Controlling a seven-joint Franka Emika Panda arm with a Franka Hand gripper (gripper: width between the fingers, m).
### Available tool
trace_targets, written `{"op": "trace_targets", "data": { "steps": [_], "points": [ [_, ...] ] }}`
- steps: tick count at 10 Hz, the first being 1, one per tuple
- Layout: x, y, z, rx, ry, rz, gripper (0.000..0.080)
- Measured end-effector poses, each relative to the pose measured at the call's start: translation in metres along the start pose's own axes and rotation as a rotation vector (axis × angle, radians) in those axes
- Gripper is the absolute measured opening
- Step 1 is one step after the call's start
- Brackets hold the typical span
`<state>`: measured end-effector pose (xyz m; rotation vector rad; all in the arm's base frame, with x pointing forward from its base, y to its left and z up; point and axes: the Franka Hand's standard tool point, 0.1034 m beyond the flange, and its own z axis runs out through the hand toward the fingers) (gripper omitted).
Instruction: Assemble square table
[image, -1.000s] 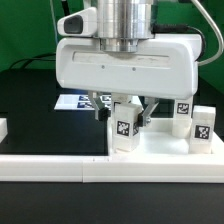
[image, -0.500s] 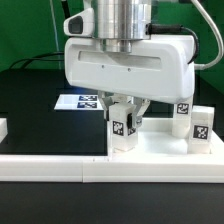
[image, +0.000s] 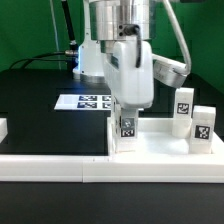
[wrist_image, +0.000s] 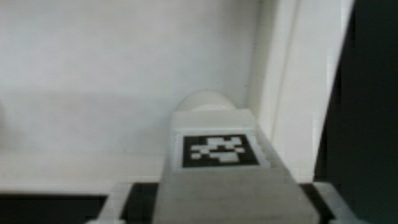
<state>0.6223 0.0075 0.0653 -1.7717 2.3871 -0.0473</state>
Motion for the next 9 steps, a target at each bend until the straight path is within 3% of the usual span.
{"op": "trace_targets", "data": {
  "steps": [2, 4, 5, 6, 8, 9],
  "points": [
    [-0.002, -0.001, 0.001, 0.050, -0.030, 0.380, 0.0290],
    [-0.001, -0.001, 0.001, 0.052, -0.023, 0.331, 0.0299],
    [-0.001, -0.001, 0.001, 0.050, -0.023, 0.322, 0.0474],
    [-0.006, 0.001, -0.003, 0.011, -0.028, 0.069, 0.0609],
    [-0.013, 0.002, -0.003, 0.018, -0.025, -0.339, 0.0637],
    [-0.012, 0.001, -0.003, 0.018, -0.023, -0.405, 0.0647]
  ]
}}
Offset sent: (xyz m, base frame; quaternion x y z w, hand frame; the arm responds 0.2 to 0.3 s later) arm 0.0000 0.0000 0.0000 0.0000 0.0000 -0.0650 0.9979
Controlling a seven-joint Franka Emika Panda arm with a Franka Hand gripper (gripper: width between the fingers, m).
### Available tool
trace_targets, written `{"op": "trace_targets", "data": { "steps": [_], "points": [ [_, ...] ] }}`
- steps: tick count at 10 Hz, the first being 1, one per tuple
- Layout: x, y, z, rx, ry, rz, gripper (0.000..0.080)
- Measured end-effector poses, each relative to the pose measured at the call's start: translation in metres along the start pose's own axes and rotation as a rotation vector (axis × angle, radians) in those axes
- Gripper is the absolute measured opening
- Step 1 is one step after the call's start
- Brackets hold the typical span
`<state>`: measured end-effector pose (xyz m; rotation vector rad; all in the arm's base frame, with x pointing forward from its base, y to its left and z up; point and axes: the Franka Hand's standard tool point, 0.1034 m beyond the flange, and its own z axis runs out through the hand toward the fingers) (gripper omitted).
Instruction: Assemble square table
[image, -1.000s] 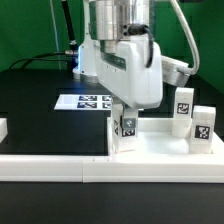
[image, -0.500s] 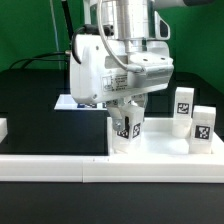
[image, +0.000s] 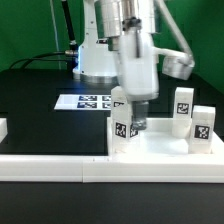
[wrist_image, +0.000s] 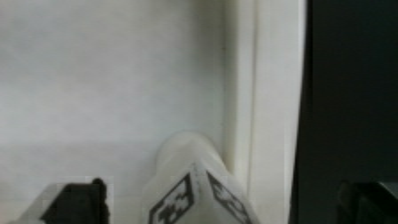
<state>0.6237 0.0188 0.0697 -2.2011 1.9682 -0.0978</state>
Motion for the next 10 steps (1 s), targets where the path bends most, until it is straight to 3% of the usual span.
{"op": "trace_targets", "data": {
  "steps": [2, 4, 7, 9, 10],
  "points": [
    [0.002, 0.000, 0.000, -0.005, 0.006, -0.122, 0.0649],
    [0.011, 0.005, 0.000, -0.055, -0.003, -0.497, 0.0649],
    [0.016, 0.003, 0.002, -0.057, -0.011, -0.638, 0.0649],
    [0.016, 0.003, 0.002, -0.056, -0.009, -0.569, 0.0383],
    [0.016, 0.003, 0.002, -0.056, -0.007, -0.497, 0.0383]
  ]
}}
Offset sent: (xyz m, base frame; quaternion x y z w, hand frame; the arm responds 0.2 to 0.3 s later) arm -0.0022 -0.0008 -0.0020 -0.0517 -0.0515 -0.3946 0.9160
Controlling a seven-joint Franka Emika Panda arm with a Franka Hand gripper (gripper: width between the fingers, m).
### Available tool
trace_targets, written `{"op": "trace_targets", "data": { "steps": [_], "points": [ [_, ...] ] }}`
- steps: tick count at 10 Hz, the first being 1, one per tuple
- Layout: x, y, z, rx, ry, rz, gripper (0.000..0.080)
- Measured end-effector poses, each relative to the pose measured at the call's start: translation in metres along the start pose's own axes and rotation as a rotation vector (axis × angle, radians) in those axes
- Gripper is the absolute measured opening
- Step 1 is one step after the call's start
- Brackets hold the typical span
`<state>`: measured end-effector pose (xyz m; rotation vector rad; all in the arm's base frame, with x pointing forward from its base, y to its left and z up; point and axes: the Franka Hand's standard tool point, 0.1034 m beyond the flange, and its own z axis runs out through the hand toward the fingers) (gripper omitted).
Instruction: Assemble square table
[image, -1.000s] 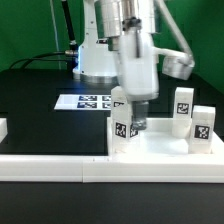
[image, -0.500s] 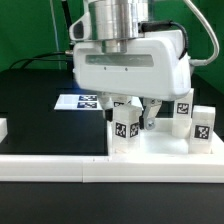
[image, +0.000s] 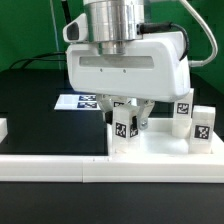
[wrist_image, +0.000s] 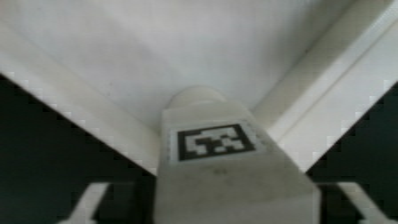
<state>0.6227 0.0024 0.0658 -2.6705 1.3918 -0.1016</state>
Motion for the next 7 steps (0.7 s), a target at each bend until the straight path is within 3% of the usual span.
{"op": "trace_targets", "data": {
  "steps": [1, 4, 7],
  "points": [
    [0.0002, 0.0003, 0.0000, 0.000, 0.000, 0.082, 0.0290],
    [0.0019, 0.0013, -0.0005, 0.000, 0.001, 0.293, 0.0291],
    [0.0034, 0.0050, -0.0017, -0.009, -0.022, 0.735, 0.0291]
  ]
}}
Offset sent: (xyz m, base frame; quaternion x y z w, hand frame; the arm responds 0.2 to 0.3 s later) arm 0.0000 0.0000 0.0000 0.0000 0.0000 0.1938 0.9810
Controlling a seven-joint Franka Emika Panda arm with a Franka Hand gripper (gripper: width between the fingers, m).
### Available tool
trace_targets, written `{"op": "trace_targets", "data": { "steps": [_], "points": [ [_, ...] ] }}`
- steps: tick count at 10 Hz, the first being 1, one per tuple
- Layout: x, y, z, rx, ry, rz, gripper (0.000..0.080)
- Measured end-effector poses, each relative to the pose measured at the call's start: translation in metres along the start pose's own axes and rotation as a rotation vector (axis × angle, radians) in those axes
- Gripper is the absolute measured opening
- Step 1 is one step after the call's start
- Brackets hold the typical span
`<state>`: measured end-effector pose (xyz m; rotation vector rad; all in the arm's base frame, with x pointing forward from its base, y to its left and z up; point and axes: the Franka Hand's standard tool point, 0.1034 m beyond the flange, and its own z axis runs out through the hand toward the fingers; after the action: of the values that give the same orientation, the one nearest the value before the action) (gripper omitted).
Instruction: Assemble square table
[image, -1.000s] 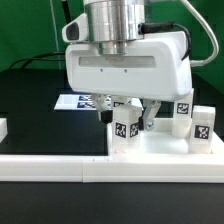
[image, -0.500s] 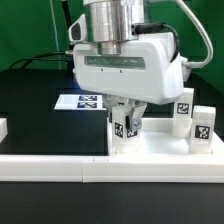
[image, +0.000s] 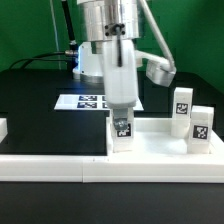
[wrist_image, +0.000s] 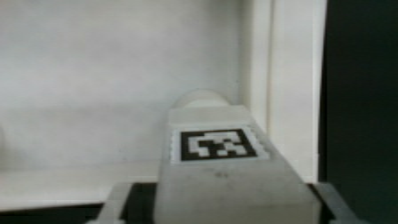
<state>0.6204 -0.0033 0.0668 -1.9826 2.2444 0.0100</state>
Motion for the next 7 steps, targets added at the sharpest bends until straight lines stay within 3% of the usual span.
{"op": "trace_targets", "data": {
  "steps": [3, 6, 7],
  "points": [
    [-0.0014, -0.0006, 0.0013, 0.011, -0.077, 0.472, 0.0291],
    [-0.0018, -0.0007, 0.0015, 0.012, -0.081, 0.513, 0.0291],
    [-0.0027, -0.0006, 0.0016, 0.012, -0.080, 0.510, 0.0510]
  ]
}}
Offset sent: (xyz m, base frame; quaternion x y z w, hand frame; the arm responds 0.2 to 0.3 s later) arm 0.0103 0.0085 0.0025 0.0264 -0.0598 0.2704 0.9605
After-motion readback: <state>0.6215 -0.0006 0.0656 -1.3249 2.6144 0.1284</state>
